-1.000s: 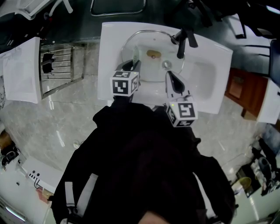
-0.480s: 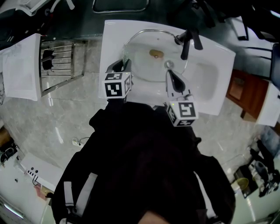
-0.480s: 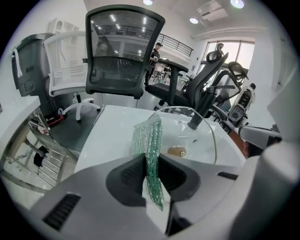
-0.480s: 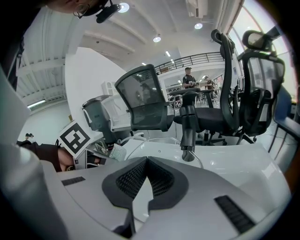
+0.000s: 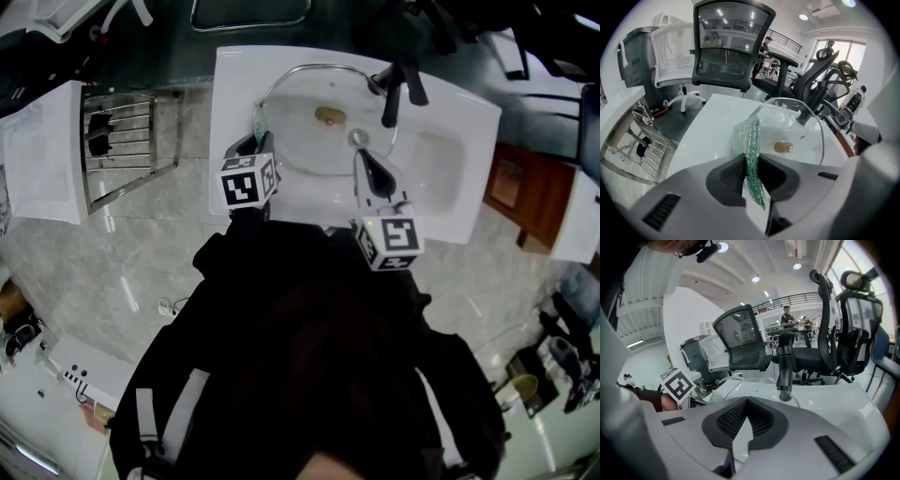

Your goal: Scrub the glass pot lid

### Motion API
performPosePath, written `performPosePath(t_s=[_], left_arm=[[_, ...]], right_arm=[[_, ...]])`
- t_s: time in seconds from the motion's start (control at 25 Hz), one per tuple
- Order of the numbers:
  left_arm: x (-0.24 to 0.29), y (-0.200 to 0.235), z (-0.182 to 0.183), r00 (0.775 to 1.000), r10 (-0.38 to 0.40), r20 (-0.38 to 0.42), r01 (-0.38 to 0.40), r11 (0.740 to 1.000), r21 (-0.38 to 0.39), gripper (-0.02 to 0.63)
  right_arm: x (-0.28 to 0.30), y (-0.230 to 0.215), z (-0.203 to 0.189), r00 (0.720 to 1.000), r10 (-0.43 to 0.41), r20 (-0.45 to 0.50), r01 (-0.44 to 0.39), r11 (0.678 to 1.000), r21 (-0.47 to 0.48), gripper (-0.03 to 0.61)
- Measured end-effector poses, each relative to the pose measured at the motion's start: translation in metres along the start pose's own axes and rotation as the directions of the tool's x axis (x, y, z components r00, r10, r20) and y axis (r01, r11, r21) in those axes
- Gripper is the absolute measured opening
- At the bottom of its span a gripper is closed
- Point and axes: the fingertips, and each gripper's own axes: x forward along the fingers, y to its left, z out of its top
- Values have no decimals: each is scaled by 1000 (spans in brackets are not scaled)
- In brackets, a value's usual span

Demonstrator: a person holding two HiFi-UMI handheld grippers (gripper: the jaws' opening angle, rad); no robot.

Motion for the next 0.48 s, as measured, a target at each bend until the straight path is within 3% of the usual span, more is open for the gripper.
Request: performPosePath(t_s=[0.48], left_arm=[[18, -15, -5, 999, -40, -34, 42, 998, 50, 61]], right_arm=[[-3, -6, -5, 1000, -20, -11, 21, 1000, 17, 3]])
